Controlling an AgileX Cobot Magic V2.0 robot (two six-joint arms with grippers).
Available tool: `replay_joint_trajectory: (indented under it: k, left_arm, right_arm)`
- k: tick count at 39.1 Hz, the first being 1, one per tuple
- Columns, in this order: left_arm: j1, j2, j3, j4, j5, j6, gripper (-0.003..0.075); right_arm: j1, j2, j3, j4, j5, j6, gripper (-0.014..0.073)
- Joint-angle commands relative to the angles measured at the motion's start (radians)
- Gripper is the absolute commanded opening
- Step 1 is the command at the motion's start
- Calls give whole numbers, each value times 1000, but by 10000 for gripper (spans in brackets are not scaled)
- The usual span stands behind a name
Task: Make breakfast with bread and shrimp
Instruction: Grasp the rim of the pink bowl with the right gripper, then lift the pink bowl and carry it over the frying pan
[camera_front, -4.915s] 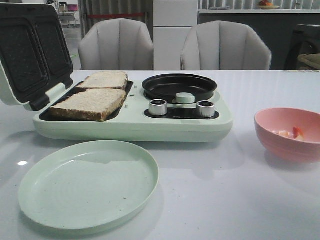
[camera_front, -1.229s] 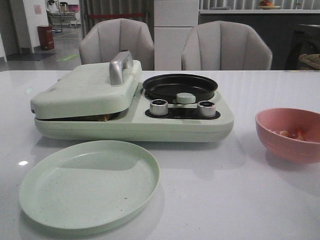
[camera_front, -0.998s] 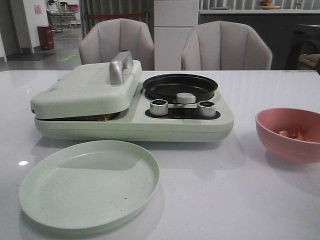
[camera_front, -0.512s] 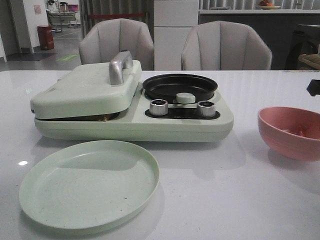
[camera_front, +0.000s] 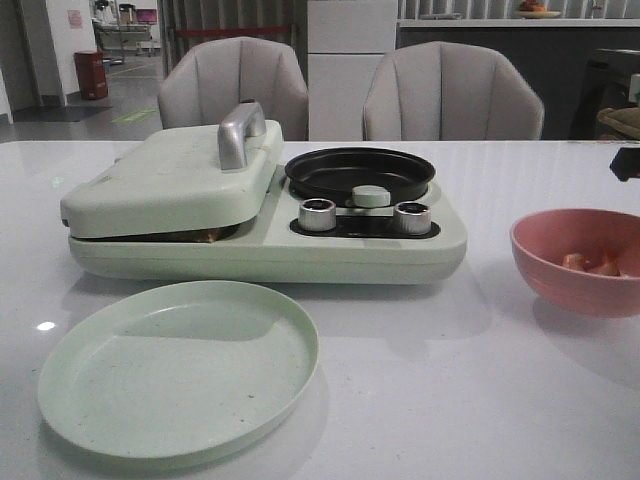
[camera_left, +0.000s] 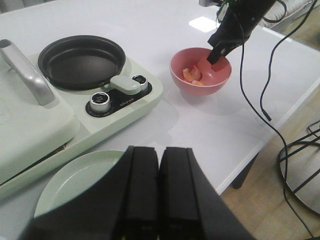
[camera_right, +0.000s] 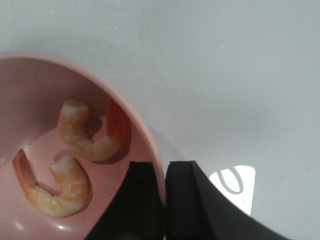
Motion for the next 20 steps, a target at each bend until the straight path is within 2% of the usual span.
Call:
replay_joint_trajectory:
  k: [1, 9, 20]
  left_arm:
    - [-4, -3, -34, -20, -59, -1, 98]
    - [-4, -3, -34, -20, -59, -1, 98]
    - [-4, -3, -34, -20, -59, -1, 98]
  right_arm:
    - [34, -130, -34, -12, -58, -11, 3]
    - [150, -267, -88, -136, -126, -11, 3]
    - [310, -258, -289, -257, -161, 5, 3]
